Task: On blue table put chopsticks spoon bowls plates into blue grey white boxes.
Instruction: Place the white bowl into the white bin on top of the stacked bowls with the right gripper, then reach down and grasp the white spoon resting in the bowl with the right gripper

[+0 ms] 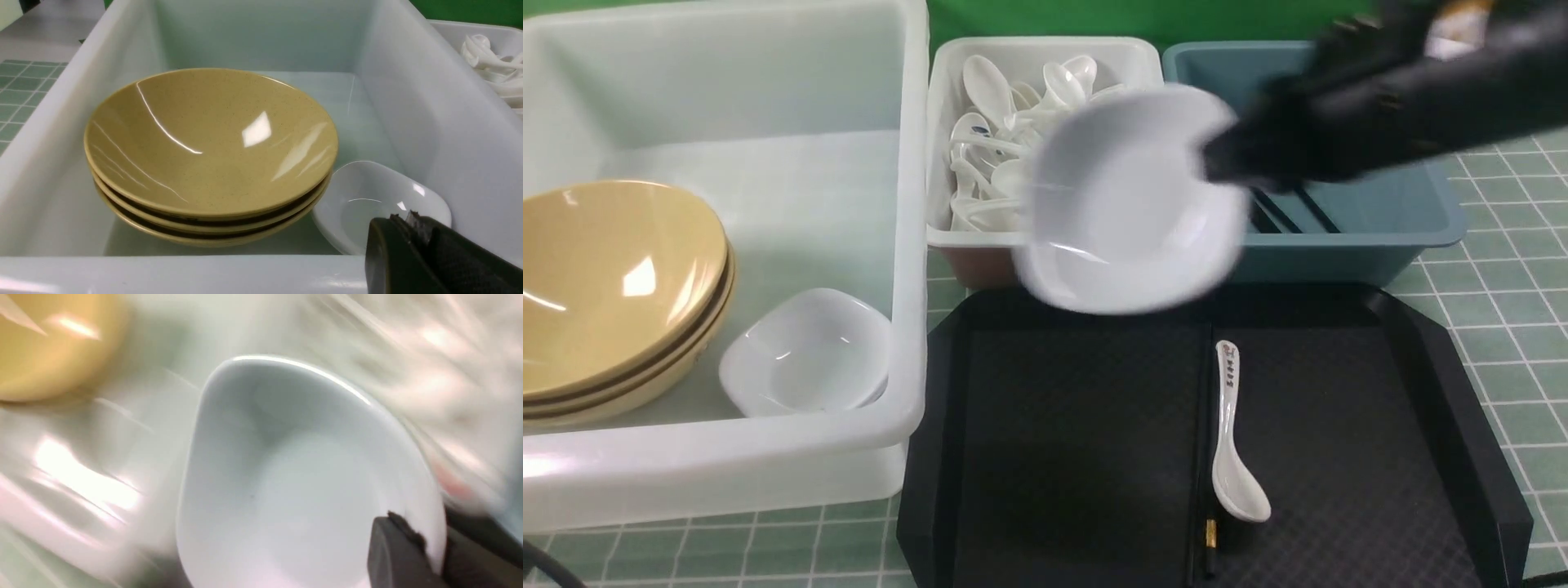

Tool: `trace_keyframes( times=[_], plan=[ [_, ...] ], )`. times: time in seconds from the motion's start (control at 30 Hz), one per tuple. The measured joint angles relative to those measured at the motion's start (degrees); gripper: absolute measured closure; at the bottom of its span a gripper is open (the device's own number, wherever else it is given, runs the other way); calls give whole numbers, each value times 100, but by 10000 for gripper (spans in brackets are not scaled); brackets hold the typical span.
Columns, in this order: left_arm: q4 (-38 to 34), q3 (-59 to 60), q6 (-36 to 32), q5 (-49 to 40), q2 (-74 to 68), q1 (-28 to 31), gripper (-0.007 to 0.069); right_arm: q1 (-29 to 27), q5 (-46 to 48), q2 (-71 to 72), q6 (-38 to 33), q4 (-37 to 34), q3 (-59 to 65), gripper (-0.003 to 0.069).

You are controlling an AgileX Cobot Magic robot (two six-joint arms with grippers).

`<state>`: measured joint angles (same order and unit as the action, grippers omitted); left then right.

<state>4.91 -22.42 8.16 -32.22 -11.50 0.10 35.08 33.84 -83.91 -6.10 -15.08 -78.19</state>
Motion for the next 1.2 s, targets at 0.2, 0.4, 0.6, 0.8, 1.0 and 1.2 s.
trace_keyframes(
  times=[0.2,0.4,0.6,0.8,1.0,1.2],
  plan=[
    [6,0,39,39,5,0,623,1107,-1370,-1546,-530,-270,-917,582],
    [6,0,39,39,5,0,623,1302,-836,-3567,-716,-10,-2479,580],
    [6,0,39,50,5,0,623,1325,-308,-4079,-255,304,-3234,535],
    [6,0,46,71,5,0,623,1332,264,-4063,-122,489,-3543,322],
    [1,0,46,82,5,0,623,1195,2045,-3538,235,1575,-4231,151],
    [-3,0,46,89,5,0,623,632,3495,-2491,956,3105,-3975,158]
  ],
)
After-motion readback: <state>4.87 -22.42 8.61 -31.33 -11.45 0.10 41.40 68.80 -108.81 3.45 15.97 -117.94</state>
